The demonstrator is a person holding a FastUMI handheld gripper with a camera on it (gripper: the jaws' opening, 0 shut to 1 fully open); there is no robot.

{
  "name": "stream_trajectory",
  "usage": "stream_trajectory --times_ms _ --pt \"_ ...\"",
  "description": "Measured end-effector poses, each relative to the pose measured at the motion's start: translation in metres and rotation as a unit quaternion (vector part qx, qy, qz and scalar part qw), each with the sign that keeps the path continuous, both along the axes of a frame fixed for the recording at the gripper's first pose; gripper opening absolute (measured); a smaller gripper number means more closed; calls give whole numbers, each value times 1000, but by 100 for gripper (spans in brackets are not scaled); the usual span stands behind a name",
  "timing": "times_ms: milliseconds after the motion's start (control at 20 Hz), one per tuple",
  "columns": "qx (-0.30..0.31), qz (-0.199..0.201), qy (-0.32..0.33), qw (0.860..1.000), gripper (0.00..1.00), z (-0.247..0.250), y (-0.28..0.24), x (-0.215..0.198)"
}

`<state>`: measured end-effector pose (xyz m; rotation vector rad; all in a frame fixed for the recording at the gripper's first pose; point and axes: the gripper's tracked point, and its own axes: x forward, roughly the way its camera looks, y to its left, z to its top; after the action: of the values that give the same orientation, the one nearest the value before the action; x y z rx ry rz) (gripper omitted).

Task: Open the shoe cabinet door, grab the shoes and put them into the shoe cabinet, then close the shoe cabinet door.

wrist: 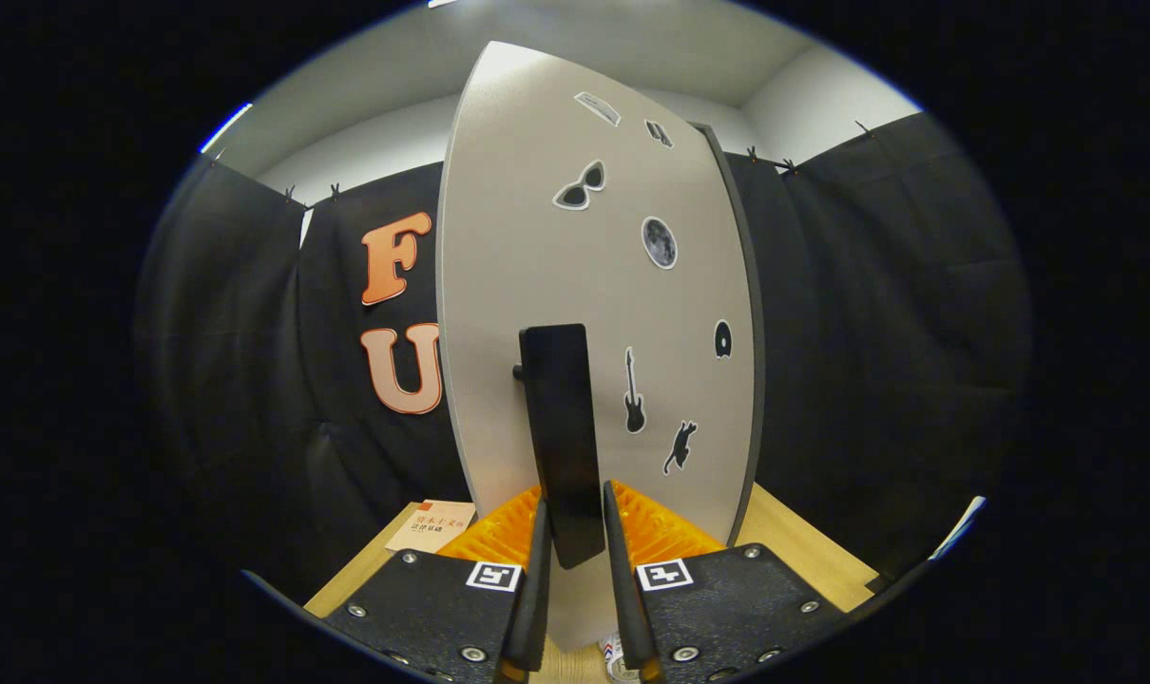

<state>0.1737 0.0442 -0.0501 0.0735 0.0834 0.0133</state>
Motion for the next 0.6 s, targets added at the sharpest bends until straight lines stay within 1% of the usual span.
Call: stream_trajectory --times_ms 300,450,600 --pt "-8 -25 -4 1000 30 -1 -31 -19" --pt "-17 -49 -9 999 30 -2 -57 -26" --pt "-11 -67 -10 998 30 -2 -80 -33"
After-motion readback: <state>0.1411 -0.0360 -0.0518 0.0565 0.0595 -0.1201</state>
